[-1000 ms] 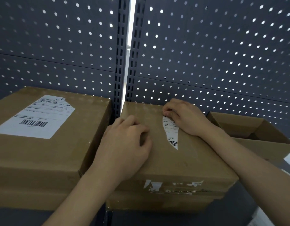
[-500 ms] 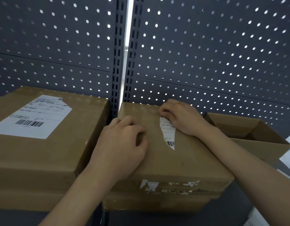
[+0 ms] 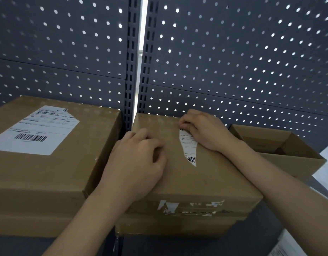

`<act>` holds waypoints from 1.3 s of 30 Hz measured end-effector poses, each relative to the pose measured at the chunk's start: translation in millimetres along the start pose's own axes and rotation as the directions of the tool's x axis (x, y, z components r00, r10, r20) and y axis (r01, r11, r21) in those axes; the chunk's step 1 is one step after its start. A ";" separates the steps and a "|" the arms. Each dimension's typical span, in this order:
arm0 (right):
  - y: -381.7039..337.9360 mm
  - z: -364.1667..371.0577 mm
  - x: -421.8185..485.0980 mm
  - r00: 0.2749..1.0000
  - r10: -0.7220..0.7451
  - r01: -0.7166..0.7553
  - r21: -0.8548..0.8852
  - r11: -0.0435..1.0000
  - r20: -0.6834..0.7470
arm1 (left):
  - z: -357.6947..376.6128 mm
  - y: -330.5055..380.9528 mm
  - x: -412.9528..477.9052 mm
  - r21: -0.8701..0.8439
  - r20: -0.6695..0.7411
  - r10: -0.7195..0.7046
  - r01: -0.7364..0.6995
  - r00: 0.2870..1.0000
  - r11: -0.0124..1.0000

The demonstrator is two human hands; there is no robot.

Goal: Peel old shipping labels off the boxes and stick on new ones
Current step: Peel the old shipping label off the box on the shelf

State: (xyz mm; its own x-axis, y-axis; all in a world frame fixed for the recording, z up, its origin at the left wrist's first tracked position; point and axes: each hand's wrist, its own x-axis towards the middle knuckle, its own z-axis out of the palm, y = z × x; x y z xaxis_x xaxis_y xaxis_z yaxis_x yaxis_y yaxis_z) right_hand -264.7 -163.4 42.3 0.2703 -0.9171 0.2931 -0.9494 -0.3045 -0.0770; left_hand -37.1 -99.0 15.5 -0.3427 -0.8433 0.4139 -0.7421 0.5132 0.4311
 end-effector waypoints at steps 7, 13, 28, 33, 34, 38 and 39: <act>4.2 1.2 -1.4 0.997 0.045 -0.042 0.064 0.997 -0.056 | -1.4 1.9 -0.3 -0.003 -0.001 0.000 0.000 1.000 1.000; -1.8 0.3 -0.6 0.999 0.033 -0.033 -0.022 0.999 0.005 | -1.5 1.9 -0.6 0.000 -0.003 0.002 -0.002 1.000 1.000; 1.4 0.9 -0.3 0.999 0.035 -0.035 0.068 0.997 0.007 | -1.8 1.3 -0.7 -0.003 0.001 0.004 -0.004 1.000 1.000; 0.2 -0.3 -0.2 1.000 0.015 -0.015 0.023 1.000 0.020 | -1.2 1.2 -0.7 0.002 -0.001 0.002 -0.002 1.000 1.000; -0.5 -0.4 0.3 1.000 0.010 -0.010 0.014 1.000 0.025 | -1.0 1.0 -0.6 0.003 -0.002 0.002 -0.002 1.000 1.000; 0.8 1.3 0.0 1.000 0.004 -0.004 0.019 1.000 0.022 | -1.5 1.2 -1.1 -0.006 0.002 0.002 -0.002 1.000 1.000; 1.8 1.6 -0.6 1.000 0.016 -0.016 0.041 0.999 0.003 | -1.8 1.2 -1.0 -0.005 0.003 0.002 -0.002 1.000 1.000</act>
State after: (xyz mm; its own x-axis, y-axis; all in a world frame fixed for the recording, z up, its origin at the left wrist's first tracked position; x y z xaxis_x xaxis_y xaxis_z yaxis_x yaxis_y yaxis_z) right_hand -266.2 -163.8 40.5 0.2553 -0.9227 0.2887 -0.9464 -0.2997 -0.1209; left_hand -36.6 -97.2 17.0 -0.3458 -0.8429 0.4122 -0.7389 0.5154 0.4341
